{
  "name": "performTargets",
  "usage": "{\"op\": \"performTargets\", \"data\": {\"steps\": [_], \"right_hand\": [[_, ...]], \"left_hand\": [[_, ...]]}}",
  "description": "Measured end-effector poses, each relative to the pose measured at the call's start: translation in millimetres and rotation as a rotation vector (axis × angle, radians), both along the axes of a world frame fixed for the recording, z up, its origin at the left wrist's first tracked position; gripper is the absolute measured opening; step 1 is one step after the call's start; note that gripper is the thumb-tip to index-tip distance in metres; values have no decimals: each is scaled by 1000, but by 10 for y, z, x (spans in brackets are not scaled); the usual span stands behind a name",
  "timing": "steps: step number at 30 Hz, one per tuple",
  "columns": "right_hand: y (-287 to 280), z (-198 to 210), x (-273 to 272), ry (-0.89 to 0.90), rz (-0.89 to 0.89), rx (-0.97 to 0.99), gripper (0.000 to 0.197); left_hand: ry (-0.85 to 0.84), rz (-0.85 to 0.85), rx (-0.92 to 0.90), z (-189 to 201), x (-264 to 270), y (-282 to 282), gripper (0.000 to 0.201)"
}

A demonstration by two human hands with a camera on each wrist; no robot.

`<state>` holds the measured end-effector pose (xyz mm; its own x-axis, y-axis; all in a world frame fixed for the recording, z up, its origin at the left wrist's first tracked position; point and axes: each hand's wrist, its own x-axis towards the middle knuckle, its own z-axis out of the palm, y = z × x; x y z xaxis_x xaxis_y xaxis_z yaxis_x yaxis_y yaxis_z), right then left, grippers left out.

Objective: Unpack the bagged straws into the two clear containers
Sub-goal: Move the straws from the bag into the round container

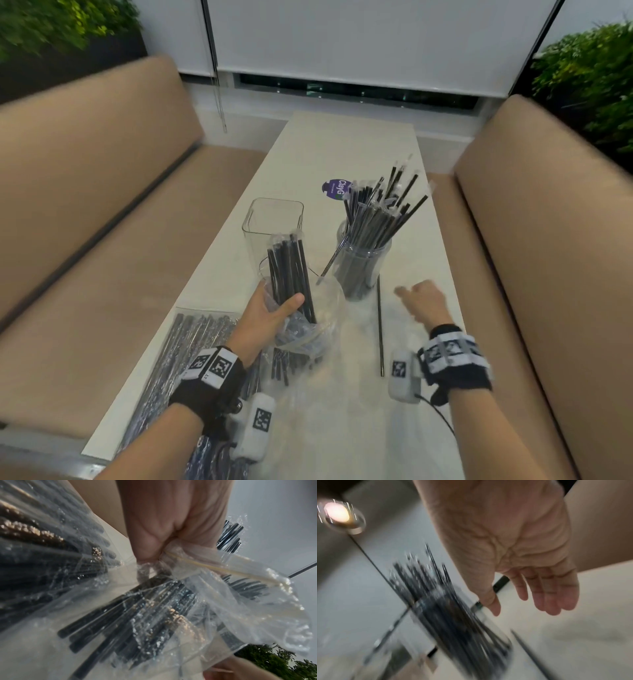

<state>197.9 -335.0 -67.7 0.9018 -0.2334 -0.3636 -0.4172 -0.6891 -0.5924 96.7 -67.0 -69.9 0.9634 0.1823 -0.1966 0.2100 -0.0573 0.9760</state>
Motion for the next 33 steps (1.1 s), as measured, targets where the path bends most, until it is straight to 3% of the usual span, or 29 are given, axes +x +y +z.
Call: {"op": "performTargets", "data": {"steps": [2,4,8,10,13,16,21,25,29,33], "right_hand": [[146,-316,-75,83,116,-68,60],[289,-439,-163,54,156,-119,62],[323,-429,-210,38,158,-182,33],[239,-355,-246,37,132,-91,23],[154,-210,-443,-40,-25,288,4],[211,-97,-745,-158,-162,571,16],[469,155,-1126,-441,-4,605,25],[790,375,-762,-497,116,530,9],[1115,410,-254,-413,80,532,47],[1267,317,-36,-361,-33,636,25]], "left_hand": [[7,-7,-1,-14,4,-5,115],[10,-13,-6,-61,18,5,120],[13,-4,0,-59,21,10,119],[2,-8,3,-79,16,26,119],[-1,-8,16,-69,12,46,123],[4,-6,17,-65,0,88,126],[36,2,22,-81,-7,165,122],[43,-19,14,-64,-43,182,124],[41,-16,10,-63,-89,177,123],[67,-11,11,-83,-101,180,122]]}}
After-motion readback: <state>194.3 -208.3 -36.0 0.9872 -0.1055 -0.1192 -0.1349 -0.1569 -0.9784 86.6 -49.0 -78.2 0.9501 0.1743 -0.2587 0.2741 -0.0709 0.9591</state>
